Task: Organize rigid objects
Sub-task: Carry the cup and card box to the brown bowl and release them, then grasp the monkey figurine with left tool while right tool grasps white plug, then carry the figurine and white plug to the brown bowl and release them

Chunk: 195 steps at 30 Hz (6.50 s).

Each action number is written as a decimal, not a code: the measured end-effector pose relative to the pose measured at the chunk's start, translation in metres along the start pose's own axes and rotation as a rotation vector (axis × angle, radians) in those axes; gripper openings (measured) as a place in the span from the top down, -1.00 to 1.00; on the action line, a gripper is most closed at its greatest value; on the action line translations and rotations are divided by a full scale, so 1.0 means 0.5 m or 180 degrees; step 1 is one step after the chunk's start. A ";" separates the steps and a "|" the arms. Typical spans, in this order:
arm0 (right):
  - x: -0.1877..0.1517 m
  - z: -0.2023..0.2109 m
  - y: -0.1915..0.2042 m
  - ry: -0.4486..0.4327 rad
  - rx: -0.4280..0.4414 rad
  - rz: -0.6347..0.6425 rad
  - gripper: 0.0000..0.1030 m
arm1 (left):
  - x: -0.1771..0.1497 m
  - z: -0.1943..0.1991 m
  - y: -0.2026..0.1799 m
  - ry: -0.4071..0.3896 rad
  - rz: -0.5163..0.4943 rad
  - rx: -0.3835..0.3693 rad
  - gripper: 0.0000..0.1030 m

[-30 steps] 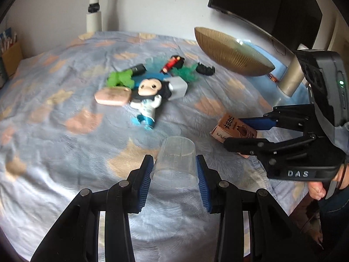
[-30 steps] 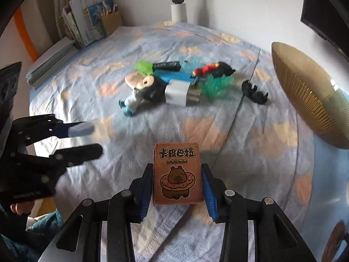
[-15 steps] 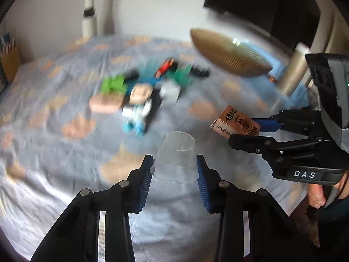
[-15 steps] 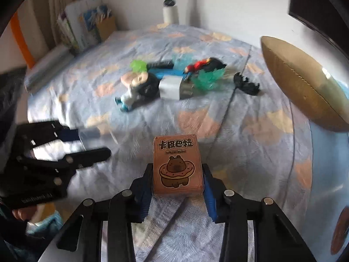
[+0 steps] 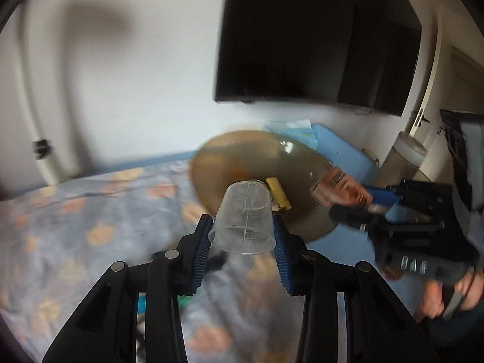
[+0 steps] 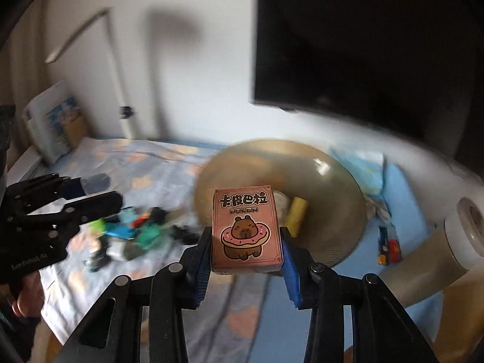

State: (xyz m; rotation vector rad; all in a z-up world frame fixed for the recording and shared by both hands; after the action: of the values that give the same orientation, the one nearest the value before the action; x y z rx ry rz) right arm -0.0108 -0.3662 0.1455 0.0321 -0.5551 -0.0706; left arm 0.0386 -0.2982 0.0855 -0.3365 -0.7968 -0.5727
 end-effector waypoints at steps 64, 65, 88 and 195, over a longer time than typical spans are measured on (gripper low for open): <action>-0.173 -0.221 0.360 0.0863 0.0890 0.0394 -0.19 | -0.356 0.048 0.305 0.0605 0.0775 0.0061 -0.01; -0.174 -0.225 0.369 0.0889 0.0930 0.0379 -0.19 | -0.360 0.052 0.310 0.0605 0.0794 0.0070 -0.01; -0.154 -0.202 0.298 0.0621 0.0705 -0.0178 -0.01 | -0.386 0.083 0.311 0.0574 0.0740 0.0199 -0.01; 0.011 0.074 0.091 -0.0339 0.0051 0.0019 -0.15 | -0.105 0.257 0.274 -0.0524 0.0817 0.0510 -0.58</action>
State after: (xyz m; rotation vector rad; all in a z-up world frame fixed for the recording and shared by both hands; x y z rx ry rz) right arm -0.0229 -0.3214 0.1822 0.0425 -0.6621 -0.0623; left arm 0.0176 -0.1076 0.1211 -0.3350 -0.9354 -0.2408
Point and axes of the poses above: each gripper's, at about its wrist camera, not at the fingertips, and z roughly against the way its jaws point, y to its left, x to its top, the point moved 8 cm from there along -z, roughly the way its jaws point, and after that the axes turned 5 degrees about x, right-handed, at the moved point
